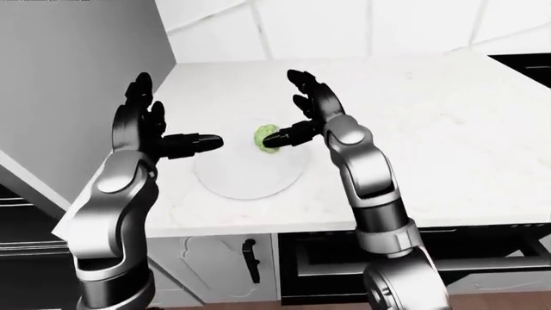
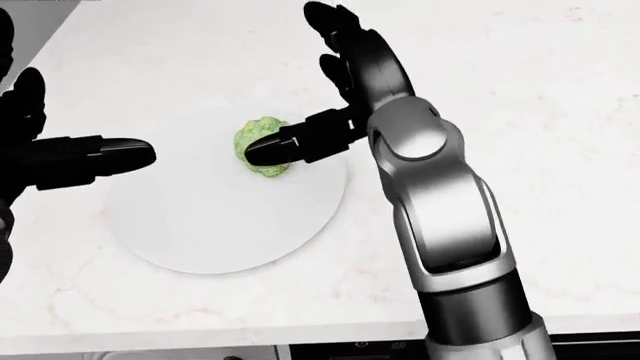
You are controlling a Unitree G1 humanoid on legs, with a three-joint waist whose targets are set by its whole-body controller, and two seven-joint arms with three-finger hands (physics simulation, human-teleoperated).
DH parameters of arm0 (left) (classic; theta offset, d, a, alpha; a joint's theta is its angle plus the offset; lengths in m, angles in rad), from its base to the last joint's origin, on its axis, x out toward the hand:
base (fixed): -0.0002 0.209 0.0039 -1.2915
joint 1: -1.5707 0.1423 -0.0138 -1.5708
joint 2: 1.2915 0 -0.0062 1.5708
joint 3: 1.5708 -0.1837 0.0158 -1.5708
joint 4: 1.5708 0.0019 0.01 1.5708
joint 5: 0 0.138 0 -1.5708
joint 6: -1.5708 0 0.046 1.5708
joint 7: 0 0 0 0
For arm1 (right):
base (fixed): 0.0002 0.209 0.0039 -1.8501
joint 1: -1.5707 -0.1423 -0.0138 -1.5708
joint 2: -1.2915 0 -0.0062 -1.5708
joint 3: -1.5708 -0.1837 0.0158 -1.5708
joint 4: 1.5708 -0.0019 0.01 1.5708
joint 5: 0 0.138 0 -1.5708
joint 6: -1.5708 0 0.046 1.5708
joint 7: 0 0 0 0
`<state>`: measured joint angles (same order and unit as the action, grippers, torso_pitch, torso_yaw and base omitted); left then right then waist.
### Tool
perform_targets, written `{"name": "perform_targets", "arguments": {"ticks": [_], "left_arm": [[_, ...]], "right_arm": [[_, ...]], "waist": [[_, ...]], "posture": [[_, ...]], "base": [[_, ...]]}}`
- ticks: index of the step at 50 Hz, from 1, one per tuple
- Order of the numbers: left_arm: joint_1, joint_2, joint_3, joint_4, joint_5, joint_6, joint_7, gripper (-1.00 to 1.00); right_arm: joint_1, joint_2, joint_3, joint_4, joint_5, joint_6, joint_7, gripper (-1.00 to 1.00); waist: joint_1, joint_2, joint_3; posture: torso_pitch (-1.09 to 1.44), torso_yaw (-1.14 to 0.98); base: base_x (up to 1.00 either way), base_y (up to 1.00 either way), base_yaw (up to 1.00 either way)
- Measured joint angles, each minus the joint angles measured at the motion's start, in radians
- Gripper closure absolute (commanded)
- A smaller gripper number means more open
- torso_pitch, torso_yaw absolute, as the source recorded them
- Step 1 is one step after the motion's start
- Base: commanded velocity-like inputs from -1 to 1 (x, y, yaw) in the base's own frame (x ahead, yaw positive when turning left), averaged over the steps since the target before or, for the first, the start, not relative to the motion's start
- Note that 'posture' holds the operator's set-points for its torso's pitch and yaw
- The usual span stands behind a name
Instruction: Place the broccoli on the top rack of the oven.
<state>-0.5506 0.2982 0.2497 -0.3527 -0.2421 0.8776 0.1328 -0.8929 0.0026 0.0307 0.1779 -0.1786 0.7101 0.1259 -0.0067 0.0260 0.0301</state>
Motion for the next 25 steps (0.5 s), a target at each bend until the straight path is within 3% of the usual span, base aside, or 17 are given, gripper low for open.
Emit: {"name": "perform_targets", "arguments": {"ticks": [25], "left_arm": [[-0.006, -0.001, -0.009, 0.025, 0.006, -0.014, -0.007, -1.00]], "right_arm": [[-0.001, 0.055, 0.032, 0.107, -0.060, -0.081, 0.024, -0.71]], "waist": [[-0.001, 0.004, -0.001]], "posture": [[0.00, 0.00]], "base": [[0.00, 0.00, 0.00]]}}
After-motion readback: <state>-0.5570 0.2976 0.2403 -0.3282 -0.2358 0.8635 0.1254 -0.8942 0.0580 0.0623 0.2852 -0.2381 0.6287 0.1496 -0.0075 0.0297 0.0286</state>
